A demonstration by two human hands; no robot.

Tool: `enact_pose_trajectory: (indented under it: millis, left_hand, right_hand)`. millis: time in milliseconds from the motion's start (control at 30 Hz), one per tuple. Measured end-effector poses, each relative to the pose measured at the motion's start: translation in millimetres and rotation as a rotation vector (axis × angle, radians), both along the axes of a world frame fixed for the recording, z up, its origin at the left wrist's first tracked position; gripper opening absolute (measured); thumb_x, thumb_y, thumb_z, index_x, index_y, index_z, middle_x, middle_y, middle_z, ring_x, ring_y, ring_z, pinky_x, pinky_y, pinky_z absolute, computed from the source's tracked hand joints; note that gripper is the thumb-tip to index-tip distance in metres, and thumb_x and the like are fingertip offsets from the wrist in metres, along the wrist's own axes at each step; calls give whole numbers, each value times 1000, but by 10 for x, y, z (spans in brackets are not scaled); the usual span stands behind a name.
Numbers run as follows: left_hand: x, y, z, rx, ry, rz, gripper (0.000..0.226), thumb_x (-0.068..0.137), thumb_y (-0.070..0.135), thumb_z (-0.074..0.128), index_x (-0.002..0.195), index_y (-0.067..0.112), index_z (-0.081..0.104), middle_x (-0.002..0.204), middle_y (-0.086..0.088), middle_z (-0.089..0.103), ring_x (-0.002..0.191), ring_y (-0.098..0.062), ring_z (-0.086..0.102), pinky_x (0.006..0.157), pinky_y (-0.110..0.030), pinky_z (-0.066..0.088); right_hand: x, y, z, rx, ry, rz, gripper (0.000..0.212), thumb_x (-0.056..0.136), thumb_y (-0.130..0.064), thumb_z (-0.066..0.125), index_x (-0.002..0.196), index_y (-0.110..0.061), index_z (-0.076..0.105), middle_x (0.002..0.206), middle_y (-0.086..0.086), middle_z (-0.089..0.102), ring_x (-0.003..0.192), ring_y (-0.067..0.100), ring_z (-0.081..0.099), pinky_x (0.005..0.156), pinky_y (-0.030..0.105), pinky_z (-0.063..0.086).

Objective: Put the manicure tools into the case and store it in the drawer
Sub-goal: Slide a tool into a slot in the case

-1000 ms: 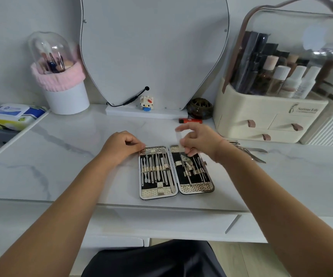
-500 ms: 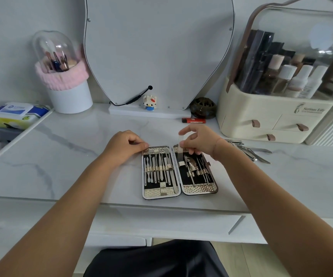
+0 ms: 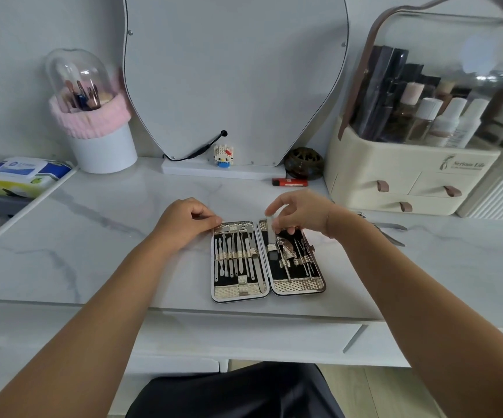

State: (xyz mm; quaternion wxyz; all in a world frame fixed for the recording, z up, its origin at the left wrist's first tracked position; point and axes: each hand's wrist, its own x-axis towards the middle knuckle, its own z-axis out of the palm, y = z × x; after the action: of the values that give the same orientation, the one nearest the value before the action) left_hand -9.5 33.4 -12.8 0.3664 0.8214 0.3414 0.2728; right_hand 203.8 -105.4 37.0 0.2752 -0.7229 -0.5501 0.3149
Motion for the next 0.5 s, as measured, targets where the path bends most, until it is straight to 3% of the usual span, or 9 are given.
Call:
enact_pose_trajectory:
  millis: [133, 200, 333, 500]
  left_hand:
    - [2, -6, 8, 6, 7, 4, 15, 74, 24, 76, 64, 30, 66, 85, 2, 64, 80, -12, 60, 73, -22, 42]
    - [5, -6, 9, 12, 14, 5, 14, 74, 25, 76, 64, 29, 67, 86, 2, 64, 80, -12, 60, 72, -20, 42]
    - [1, -3, 9, 10, 15, 5, 13, 74, 25, 76, 65, 29, 67, 85, 4, 64, 80, -12, 60, 73, -22, 42]
    - [1, -4, 3, 10, 16, 13, 12, 74, 25, 76, 66, 27, 68, 84, 4, 64, 80, -11, 59, 75, -24, 42]
  right_hand:
    - [-54, -39, -2, 4, -68, 57, 18, 82, -12, 67, 100, -16, 70, 62, -13, 65, 52, -5, 56, 62, 10, 42]
    - [-81, -61, -2, 4, -92, 81, 17, 85, -12, 64, 99, -17, 72, 68, -15, 65, 54, -6, 55, 65, 11, 42]
    - [-124, -94, 1, -2, -158, 94, 18, 87, -15, 61, 101, -18, 72, 50, -22, 60, 52, -6, 54, 56, 2, 37]
    - [38, -289, -37, 240, -123, -139, 13, 85, -16, 64, 96, -18, 72, 78, -8, 68, 71, 6, 63, 74, 16, 48]
